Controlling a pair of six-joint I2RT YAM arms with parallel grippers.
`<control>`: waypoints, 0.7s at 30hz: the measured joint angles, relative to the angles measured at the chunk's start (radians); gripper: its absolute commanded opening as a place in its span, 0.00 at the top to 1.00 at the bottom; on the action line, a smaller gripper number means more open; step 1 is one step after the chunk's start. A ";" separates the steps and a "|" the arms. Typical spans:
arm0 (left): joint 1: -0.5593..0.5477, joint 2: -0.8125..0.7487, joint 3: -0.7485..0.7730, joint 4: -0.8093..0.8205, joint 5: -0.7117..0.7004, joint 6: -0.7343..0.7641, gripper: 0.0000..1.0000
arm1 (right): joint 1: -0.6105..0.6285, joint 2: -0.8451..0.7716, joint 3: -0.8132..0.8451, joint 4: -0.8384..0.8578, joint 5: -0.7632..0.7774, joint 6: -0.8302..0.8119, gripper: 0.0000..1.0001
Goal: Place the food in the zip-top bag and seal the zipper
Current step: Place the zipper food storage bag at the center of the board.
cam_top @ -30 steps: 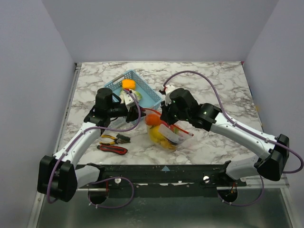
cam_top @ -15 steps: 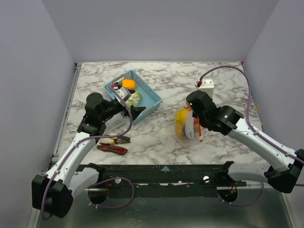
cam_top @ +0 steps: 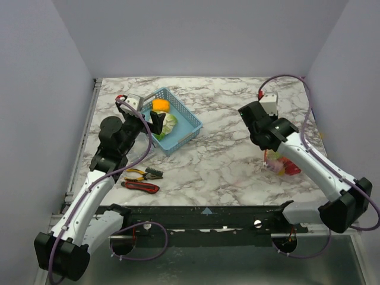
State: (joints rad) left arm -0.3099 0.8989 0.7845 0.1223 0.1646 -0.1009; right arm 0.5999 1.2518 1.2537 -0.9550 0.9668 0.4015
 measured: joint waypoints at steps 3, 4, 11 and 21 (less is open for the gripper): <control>0.000 -0.022 0.000 -0.017 -0.042 -0.018 0.02 | 0.001 0.098 -0.004 0.036 -0.127 0.013 0.95; 0.000 -0.029 0.000 -0.017 -0.051 -0.023 0.02 | 0.001 0.126 -0.006 0.054 -0.176 0.022 0.94; 0.000 -0.050 0.070 -0.123 -0.077 -0.092 0.02 | 0.010 0.202 -0.095 0.273 -0.491 0.093 0.63; 0.000 -0.209 0.158 -0.367 -0.042 -0.243 0.02 | 0.010 0.207 -0.217 0.534 -0.819 0.100 0.35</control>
State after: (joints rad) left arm -0.3099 0.6899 0.9424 -0.2443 0.1223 -0.3435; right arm 0.6102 1.4590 1.0367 -0.4213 0.1482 0.5011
